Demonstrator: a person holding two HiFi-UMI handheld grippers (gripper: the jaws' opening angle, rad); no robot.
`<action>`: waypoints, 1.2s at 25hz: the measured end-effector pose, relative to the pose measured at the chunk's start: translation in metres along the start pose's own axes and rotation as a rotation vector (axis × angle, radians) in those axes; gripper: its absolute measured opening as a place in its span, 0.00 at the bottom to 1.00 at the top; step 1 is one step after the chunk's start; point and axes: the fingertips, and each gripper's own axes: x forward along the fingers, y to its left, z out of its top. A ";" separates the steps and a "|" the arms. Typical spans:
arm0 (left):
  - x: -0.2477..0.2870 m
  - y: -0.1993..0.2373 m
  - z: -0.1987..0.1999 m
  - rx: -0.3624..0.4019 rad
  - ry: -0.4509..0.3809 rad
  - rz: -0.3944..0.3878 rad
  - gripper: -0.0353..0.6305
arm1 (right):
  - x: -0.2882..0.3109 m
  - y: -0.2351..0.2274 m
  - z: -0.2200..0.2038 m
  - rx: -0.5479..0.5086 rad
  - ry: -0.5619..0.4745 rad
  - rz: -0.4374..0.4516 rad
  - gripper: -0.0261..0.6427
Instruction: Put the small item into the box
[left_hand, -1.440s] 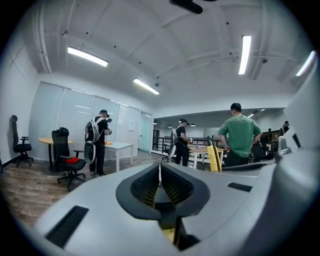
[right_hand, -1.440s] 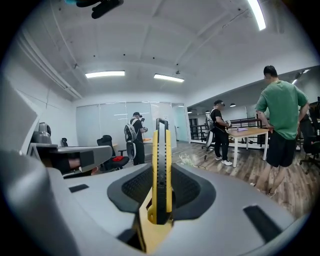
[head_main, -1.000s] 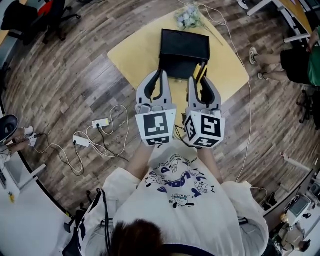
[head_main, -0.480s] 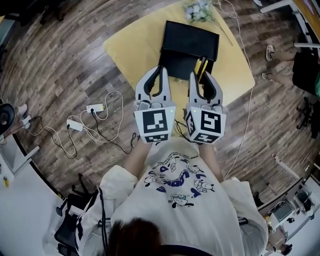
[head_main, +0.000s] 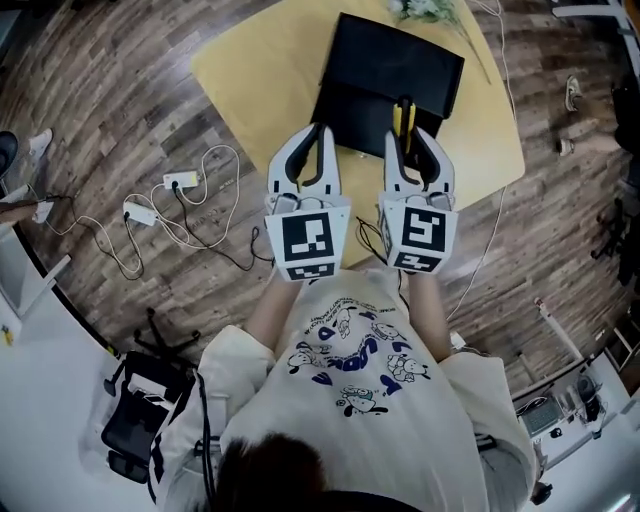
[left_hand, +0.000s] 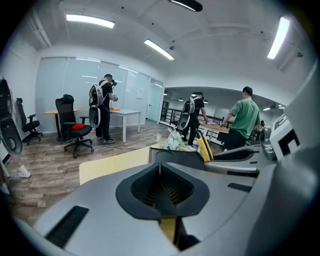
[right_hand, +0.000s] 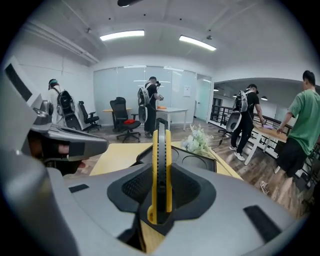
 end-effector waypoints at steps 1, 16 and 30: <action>0.002 0.000 -0.005 -0.007 0.014 0.005 0.09 | 0.003 0.000 -0.004 -0.017 0.018 0.013 0.23; 0.023 -0.008 -0.052 -0.050 0.118 0.042 0.09 | 0.054 0.013 -0.085 -0.235 0.379 0.253 0.23; 0.016 -0.004 -0.073 -0.089 0.146 0.094 0.09 | 0.073 0.016 -0.122 -0.373 0.594 0.365 0.23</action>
